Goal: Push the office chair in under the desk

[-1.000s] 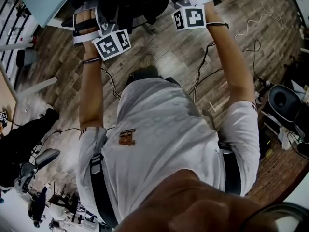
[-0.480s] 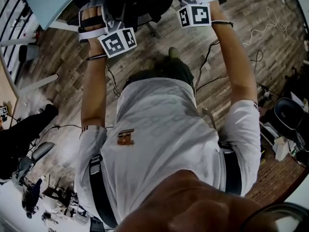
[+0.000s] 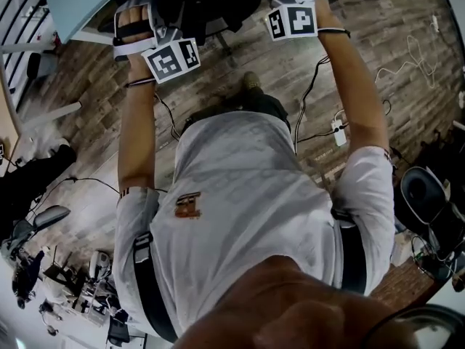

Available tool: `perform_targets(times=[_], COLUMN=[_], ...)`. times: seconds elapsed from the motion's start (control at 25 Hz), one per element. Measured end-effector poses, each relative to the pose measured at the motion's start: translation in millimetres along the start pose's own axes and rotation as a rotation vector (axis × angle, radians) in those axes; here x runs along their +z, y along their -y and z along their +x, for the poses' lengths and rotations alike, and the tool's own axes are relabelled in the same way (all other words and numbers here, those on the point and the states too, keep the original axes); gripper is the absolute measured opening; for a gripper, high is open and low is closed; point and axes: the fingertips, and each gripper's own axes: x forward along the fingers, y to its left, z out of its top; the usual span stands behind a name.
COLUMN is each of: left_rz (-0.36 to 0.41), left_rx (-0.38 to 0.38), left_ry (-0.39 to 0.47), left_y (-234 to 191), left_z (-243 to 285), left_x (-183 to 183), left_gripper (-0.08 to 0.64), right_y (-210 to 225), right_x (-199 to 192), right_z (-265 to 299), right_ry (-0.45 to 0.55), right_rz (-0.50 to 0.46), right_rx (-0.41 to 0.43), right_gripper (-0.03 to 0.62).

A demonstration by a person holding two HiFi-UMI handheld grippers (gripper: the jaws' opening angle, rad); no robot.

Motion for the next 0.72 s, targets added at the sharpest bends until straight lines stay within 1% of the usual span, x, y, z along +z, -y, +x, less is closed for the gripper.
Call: perform_targets(times=[0.36, 0.52, 0.72], left_rz=[-0.023, -0.030, -0.033], left_rx=[0.025, 0.028, 0.020], left_ry=[-0.064, -0.093, -0.164], left_y=[-5, -7, -10], left_z=[56, 89, 119], left_x=[27, 26, 21], left_gripper=[0.344, 0.344, 0.344], right_y=[16, 22, 28], right_x=[-57, -78, -94], right_z=[33, 60, 81], right_ry=[0.086, 0.106, 0.140], right_rz=[-0.035, -0.037, -0.033], right_rx=[0.021, 0.029, 0.030], right_gripper=[0.259, 0.259, 0.261])
